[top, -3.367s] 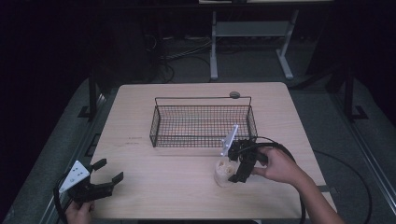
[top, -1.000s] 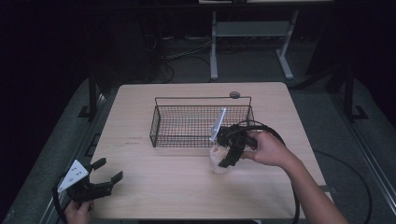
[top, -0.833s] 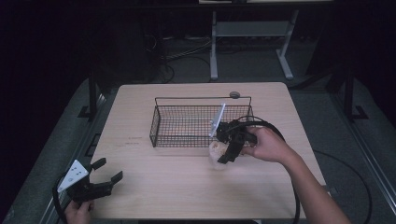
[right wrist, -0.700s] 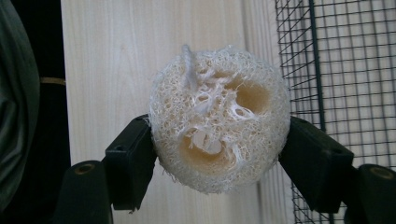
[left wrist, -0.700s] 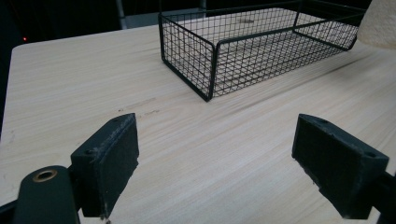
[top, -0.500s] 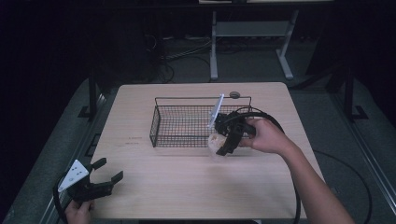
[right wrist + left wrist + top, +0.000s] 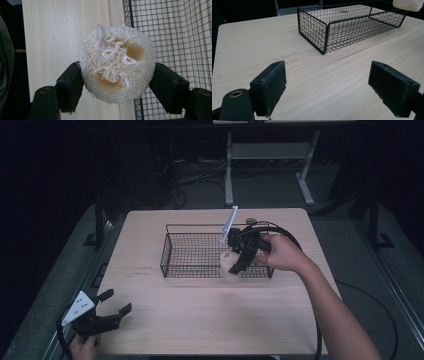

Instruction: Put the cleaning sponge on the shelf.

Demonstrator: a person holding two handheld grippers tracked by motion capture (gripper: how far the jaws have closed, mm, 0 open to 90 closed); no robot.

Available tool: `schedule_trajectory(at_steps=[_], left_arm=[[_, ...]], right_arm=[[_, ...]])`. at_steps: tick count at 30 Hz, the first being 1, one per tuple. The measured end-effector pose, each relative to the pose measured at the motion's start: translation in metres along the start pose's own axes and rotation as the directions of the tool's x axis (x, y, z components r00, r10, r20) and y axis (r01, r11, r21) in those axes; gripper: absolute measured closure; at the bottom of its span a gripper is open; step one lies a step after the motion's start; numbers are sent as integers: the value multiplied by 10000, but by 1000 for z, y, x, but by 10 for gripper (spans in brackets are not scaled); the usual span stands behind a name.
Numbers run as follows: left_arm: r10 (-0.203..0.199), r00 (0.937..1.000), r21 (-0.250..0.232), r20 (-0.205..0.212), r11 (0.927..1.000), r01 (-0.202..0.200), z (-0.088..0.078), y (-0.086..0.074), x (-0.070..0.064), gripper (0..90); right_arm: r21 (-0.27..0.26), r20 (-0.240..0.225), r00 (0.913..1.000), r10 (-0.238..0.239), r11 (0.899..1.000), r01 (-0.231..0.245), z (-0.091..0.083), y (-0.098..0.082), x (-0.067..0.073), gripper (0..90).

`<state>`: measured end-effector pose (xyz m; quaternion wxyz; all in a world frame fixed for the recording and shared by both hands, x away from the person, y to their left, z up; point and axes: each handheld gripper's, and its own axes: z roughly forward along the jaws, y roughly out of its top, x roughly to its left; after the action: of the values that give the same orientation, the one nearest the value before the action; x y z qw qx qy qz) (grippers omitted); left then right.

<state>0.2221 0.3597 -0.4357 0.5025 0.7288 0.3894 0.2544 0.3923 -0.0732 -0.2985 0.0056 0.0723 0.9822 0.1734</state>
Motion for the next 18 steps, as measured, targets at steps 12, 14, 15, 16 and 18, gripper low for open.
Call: schedule_trajectory(at_steps=[12,14,15,16,18], left_arm=[[-44,10000,-47,-20,10000,44,-1,0,0,140],[-42,10000,-57,-35,10000,42,-1,0,1,139],[-37,10000,-54,-36,10000,37,-1,0,1,139],[-47,10000,-51,-29,10000,46,-1,0,1,140],[-23,10000,-39,-25,10000,23,-1,0,1,140]], right_arm=[[63,194,9995,260,9996,-261,-8,9,-23,290],[-40,148,9991,397,9992,-396,-9,10,-27,290],[-46,146,9991,405,9992,-404,-9,10,-29,290],[22,238,9989,407,9992,-407,-9,11,-31,290],[93,249,9983,528,9985,-531,-9,12,-36,290]])
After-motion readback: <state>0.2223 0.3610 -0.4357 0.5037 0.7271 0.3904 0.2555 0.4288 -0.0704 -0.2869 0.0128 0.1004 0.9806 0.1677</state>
